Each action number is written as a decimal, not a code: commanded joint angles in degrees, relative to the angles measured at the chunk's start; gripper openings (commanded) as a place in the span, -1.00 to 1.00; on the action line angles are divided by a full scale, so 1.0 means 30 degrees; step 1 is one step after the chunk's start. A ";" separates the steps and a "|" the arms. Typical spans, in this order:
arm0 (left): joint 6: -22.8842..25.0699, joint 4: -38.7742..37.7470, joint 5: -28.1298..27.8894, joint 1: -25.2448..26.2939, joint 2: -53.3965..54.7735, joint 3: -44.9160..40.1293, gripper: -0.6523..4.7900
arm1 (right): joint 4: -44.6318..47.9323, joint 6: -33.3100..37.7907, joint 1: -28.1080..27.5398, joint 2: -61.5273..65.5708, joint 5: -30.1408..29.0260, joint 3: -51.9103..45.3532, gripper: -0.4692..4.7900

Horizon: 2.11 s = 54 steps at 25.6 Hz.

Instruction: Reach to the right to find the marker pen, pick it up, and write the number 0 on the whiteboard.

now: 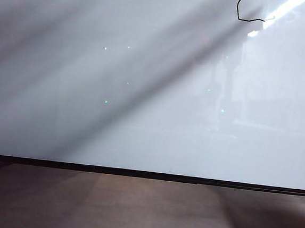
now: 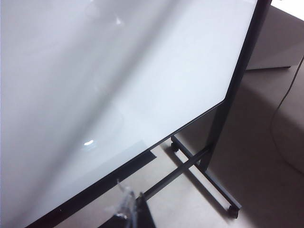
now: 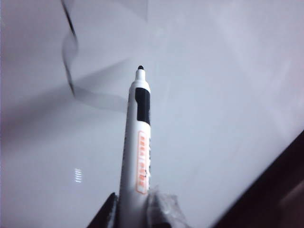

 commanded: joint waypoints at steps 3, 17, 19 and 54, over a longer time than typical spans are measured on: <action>-0.0051 0.0546 0.0087 -0.0029 -0.0066 0.0146 -0.78 | 0.3235 0.0007 0.0095 -0.0576 -0.0168 0.0138 -0.84; -0.0058 0.0474 0.0080 -0.0036 -0.0087 0.0146 -0.78 | 0.3308 0.0000 0.0109 0.0648 -0.0160 0.0131 -0.84; -0.0058 0.0474 0.0080 -0.0036 -0.0087 0.0146 -0.78 | 0.3490 0.0000 0.0109 0.0758 -0.0153 0.0124 -0.84; 0.0095 0.1129 0.0073 -0.0022 -0.0058 0.0124 -0.78 | 0.4189 0.0007 -0.0736 0.1749 -0.1676 0.0131 -0.84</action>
